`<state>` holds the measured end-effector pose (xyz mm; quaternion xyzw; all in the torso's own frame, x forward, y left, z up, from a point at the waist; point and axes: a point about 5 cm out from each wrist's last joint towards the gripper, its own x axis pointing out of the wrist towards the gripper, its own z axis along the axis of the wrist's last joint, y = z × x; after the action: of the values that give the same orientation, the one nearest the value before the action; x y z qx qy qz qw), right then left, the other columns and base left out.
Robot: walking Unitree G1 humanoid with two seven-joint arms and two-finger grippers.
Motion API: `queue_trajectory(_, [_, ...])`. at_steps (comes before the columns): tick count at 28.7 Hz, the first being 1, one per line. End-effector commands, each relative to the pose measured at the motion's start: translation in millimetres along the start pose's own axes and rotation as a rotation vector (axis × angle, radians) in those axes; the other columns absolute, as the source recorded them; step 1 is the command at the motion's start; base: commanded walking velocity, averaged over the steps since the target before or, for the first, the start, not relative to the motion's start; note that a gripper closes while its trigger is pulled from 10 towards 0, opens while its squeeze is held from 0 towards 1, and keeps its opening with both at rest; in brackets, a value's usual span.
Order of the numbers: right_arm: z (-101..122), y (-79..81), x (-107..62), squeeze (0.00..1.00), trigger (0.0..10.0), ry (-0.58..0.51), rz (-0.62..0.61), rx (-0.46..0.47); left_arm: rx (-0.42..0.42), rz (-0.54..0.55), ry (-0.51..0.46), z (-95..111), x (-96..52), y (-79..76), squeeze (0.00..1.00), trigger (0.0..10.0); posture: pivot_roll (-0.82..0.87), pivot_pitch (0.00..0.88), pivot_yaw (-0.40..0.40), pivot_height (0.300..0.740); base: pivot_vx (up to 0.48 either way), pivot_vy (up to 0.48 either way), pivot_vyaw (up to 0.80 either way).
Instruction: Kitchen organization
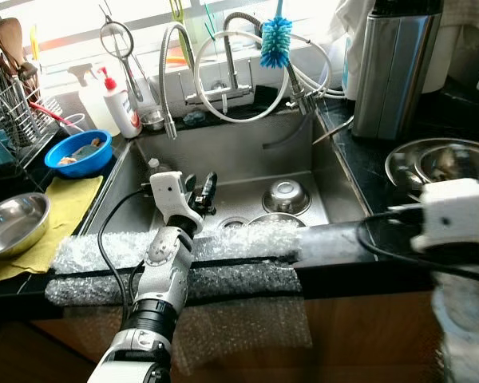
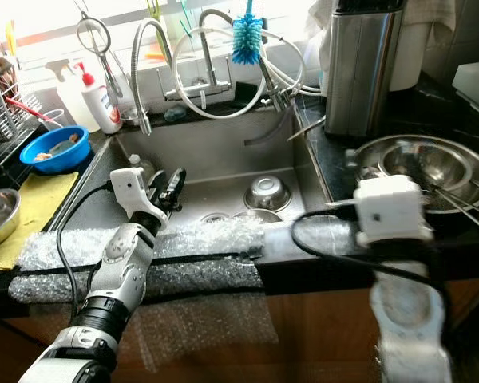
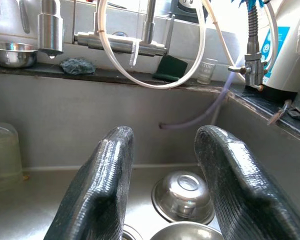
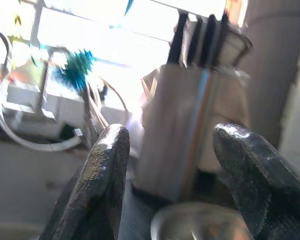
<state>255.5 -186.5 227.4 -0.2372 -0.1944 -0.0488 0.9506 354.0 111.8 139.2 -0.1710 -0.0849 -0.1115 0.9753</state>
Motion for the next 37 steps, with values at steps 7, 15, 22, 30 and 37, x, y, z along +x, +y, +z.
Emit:
queue_trajectory(7, [8, 32.0, 18.4, 0.0, 10.0, -0.032, 0.085, 0.098, 0.021, 0.024, -0.009, 3, -1.0, 7.3, 0.0, 10.0, -0.19, 0.0, 0.148, 0.74, 0.0, 0.0, 0.0])
queue_trajectory(15, [3, 52.1, 21.2, 0.0, 10.0, 0.017, 0.107, 0.141, 0.025, 0.024, -0.018, 4, -0.7, 6.4, 0.0, 10.0, -0.19, 0.0, 0.143, 0.74, 0.0, 0.0, -0.07])
queue_trajectory(22, [2, 54.3, 21.3, 0.0, 10.0, 0.011, 0.11, 0.144, 0.022, 0.022, -0.022, 4, -0.1, 5.1, 0.0, 10.0, -0.19, 0.0, 0.141, 0.74, 0.0, 0.0, -0.8])
queue_trajectory(30, [4, 55.4, 24.7, 0.0, 10.0, -0.003, 0.127, 0.142, 0.009, 0.049, -0.031, 4, 1.1, 6.5, 0.0, 10.0, -0.18, 0.0, 0.114, 0.74, 0.0, 0.0, -0.1])
queue_trajectory(37, [5, 53.9, 30.7, 0.0, 10.0, -0.014, 0.146, 0.128, -0.005, 0.089, -0.036, 3, -0.7, 10.4, 0.0, 10.0, -0.17, 0.0, 0.077, 0.74, 0.0, 0.0, 0.0])
